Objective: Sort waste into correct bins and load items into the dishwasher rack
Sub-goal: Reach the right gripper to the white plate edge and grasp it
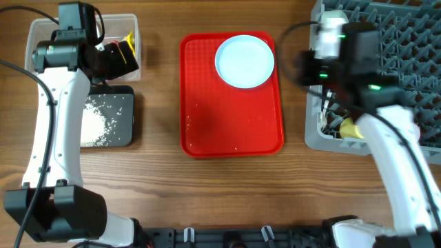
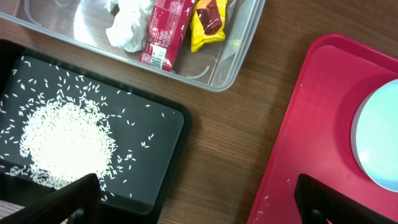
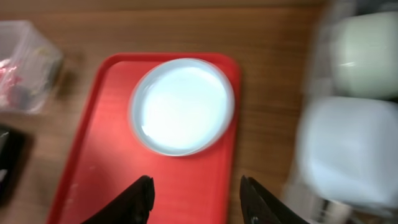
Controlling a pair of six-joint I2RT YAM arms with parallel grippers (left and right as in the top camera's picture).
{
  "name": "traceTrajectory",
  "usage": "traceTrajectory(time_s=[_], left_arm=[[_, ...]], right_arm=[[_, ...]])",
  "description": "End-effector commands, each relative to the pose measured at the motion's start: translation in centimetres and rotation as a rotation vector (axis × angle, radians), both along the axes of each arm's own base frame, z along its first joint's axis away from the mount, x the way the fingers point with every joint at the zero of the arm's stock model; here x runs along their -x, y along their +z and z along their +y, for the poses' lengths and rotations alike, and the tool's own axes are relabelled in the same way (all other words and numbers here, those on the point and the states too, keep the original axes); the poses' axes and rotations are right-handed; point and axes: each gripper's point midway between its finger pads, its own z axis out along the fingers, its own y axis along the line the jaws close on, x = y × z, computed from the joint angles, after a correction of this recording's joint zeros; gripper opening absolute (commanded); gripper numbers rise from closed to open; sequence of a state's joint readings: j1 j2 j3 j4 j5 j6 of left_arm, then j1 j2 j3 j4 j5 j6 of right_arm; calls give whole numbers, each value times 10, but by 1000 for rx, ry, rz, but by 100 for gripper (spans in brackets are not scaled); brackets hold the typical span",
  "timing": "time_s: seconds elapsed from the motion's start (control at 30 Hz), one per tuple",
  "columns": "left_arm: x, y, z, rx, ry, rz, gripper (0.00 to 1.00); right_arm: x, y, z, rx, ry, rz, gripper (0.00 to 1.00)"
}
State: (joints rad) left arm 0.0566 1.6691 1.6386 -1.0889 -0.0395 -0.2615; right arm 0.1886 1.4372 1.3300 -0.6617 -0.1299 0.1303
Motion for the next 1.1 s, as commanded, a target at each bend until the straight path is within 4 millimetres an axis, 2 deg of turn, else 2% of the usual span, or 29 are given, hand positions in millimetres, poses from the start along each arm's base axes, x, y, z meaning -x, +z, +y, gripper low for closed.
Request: traceTrajectory(time_s=[0.0,0.03,0.07,0.27,0.4,0.6,0.8,0.87,0.97,1.07], left_arm=[[-1,-3,1,8,11,6,100],[-1,-3,1,8,10,6,100],[-1,-3,1,8,10,6,100],[-1,-3,1,8,10,6,100],[-1,-3,1,8,10,6,100],[-1,-3,1,8,10,6,100],[-1,-3,1,8,11,6,100],[-1,-3,1,8,10,6,100],[-1,-3,1,8,10,6,100],[-1,-3,1,8,10,6,100]], right_arm=[[-18,-46,39,-23,-3,88,52],[-27,-69,50,-44,-19,126,54],[-33,-83,54,-55,-34,149,55],[-54,-151,65,-111,-128,255,54],[-59,-180,67,-96,-134,287,50],[-54,-221,55,-44,-207,362,48],[-54,-249,55,-28,-211,398,47],[-54,-255,55,-26,-211,403,43],[-54,-258,55,-25,-211,407,22],[-53,-258,55,-22,-209,407,8]])
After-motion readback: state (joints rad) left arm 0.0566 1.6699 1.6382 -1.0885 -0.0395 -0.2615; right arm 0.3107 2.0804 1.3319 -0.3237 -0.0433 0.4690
